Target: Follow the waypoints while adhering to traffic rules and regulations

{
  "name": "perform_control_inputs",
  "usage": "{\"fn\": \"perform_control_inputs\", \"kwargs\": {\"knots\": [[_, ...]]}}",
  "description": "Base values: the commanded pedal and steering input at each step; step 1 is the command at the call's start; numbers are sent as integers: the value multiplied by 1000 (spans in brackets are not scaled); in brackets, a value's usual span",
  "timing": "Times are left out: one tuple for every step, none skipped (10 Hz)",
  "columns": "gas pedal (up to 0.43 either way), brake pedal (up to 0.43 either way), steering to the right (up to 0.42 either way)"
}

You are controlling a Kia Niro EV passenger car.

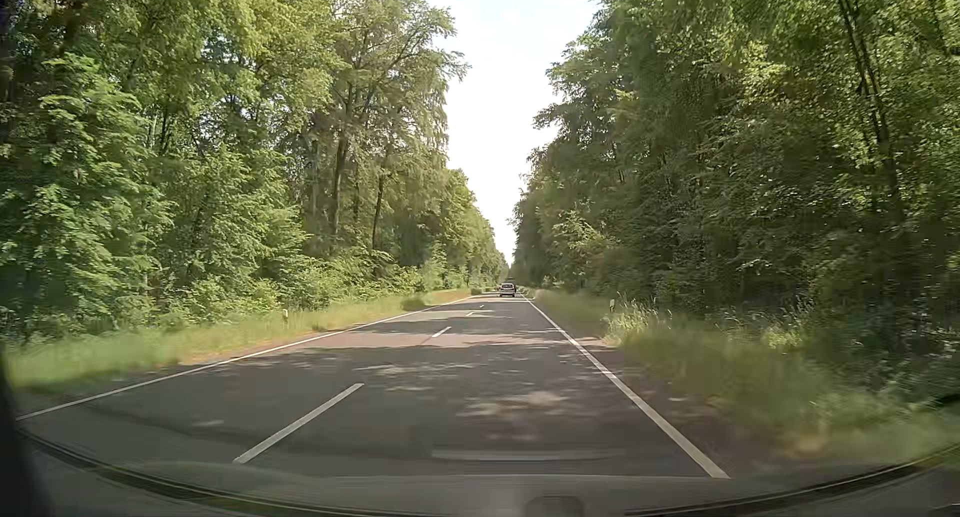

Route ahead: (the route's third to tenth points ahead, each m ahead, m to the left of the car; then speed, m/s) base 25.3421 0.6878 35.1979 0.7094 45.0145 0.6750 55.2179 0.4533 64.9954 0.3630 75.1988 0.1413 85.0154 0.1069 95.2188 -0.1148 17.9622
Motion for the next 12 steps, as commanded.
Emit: {"fn": "perform_control_inputs", "kwargs": {"knots": [[59,37,-2],[59,37,-1],[59,37,0],[59,37,0],[59,37,0],[59,37,0],[59,37,0],[59,37,0],[59,37,0],[59,30,0],[59,37,0],[59,37,0]]}}
